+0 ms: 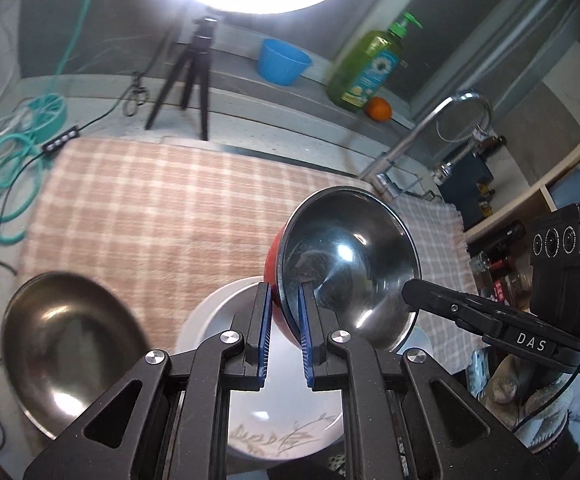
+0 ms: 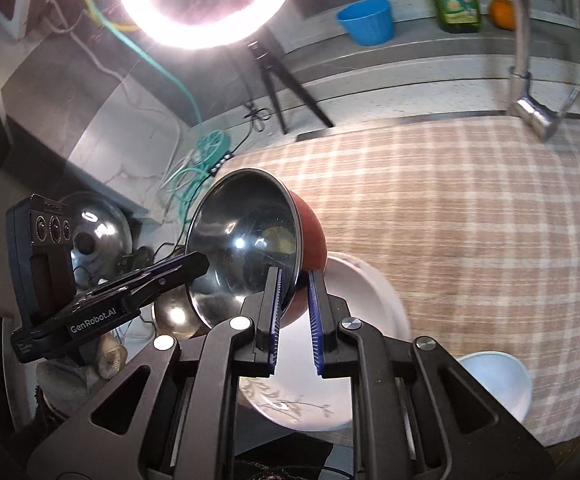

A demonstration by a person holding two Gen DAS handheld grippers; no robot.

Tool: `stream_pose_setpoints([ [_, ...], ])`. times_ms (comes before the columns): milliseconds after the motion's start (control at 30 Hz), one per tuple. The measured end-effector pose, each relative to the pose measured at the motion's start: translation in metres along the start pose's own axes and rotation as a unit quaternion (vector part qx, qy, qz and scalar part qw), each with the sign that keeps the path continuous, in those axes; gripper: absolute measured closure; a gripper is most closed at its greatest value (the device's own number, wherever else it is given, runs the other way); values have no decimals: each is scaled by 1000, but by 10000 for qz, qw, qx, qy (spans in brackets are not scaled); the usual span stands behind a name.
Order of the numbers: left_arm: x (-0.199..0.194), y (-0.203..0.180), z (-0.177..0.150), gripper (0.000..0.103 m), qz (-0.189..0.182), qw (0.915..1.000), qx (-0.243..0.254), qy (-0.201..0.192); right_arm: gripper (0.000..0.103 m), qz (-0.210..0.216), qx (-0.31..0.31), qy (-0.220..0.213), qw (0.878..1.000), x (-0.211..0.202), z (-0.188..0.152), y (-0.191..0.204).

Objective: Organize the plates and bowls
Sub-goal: 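Carry the red bowl and lower it into the large steel bowl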

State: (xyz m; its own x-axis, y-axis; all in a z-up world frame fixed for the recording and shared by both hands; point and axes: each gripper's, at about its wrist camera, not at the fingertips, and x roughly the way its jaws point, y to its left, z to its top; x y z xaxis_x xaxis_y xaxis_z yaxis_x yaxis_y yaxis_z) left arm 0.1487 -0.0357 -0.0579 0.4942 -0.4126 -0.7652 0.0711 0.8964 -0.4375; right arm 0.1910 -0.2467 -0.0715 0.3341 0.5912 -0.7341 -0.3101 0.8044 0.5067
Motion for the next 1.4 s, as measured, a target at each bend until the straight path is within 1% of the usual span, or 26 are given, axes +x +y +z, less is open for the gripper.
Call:
stream_pose_setpoints([
  [233,-33,41,-13,92,234,9985,-440,-242,90,236,-400,308,9984,32,0,43],
  [467,-60,80,-29,92,523,9949,-782,-352,90,477,-760,662,9938,70,-6,84],
  [600,-69,103,-38,92,714,9918,-989,-382,90,545,-885,901,9905,96,-10,100],
  [800,-70,128,-49,92,924,9881,-1194,-286,90,491,-1030,1243,9857,133,-19,115],
  [967,-63,144,-55,92,1006,9861,-1310,-146,90,403,-1102,1422,9829,150,-26,120],
  [1100,-56,147,-59,92,1095,9861,-1248,-32,90,243,-1202,1498,9811,158,-29,123],
  [1400,-50,149,-59,92,1206,9856,-1183,103,89,133,-1277,1576,9791,163,-28,124],
])
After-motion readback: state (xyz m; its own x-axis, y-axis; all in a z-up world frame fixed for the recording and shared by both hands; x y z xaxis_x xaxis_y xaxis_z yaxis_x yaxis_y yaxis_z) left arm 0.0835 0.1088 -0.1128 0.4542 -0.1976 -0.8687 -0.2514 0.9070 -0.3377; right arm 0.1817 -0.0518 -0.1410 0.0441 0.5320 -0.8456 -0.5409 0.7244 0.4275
